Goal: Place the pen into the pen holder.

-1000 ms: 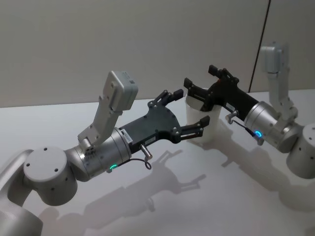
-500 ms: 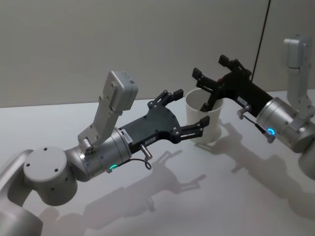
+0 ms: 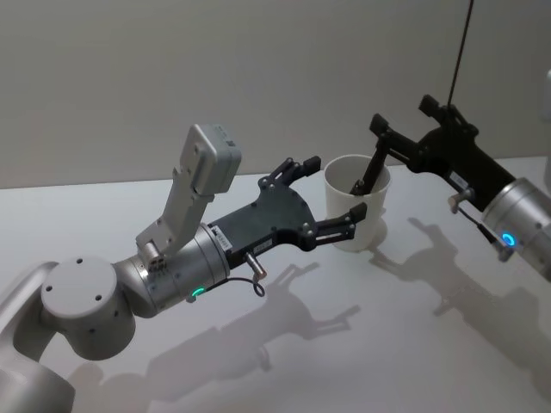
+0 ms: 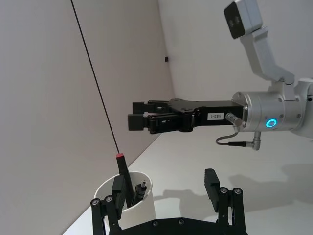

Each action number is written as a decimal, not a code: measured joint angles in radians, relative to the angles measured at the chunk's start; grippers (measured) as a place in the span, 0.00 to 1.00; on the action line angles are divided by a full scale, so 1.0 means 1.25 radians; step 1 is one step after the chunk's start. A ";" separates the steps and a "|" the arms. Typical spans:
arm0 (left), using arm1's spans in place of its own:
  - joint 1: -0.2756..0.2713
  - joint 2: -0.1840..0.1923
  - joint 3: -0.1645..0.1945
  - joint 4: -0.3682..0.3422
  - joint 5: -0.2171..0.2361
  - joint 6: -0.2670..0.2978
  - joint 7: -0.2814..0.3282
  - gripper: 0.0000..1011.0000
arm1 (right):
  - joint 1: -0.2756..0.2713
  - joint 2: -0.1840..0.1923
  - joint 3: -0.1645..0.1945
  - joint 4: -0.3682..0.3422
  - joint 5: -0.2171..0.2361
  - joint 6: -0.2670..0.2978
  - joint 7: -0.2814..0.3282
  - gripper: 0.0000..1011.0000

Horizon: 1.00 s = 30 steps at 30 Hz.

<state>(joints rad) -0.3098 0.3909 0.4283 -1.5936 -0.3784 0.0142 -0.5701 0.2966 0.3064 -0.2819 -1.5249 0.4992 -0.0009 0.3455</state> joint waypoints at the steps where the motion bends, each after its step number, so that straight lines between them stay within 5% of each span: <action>1: 0.000 0.000 0.000 0.000 0.000 0.000 0.000 0.99 | -0.004 0.003 0.001 -0.005 0.003 0.001 -0.005 0.99; 10: 0.000 0.000 0.000 0.000 0.000 0.000 0.000 0.99 | -0.052 0.033 0.015 -0.062 0.020 0.003 -0.064 0.99; 18: 0.004 0.000 0.001 -0.001 0.009 0.000 0.032 0.99 | -0.059 0.032 0.016 -0.067 0.013 0.004 -0.070 0.99; 30: 0.020 -0.002 0.007 -0.009 0.049 0.000 0.154 0.99 | -0.133 0.029 0.028 -0.117 -0.059 0.014 -0.130 0.99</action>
<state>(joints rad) -0.2845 0.3881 0.4374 -1.6044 -0.3176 0.0142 -0.3771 0.1301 0.3431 -0.2468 -1.6709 0.4259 0.0162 0.1831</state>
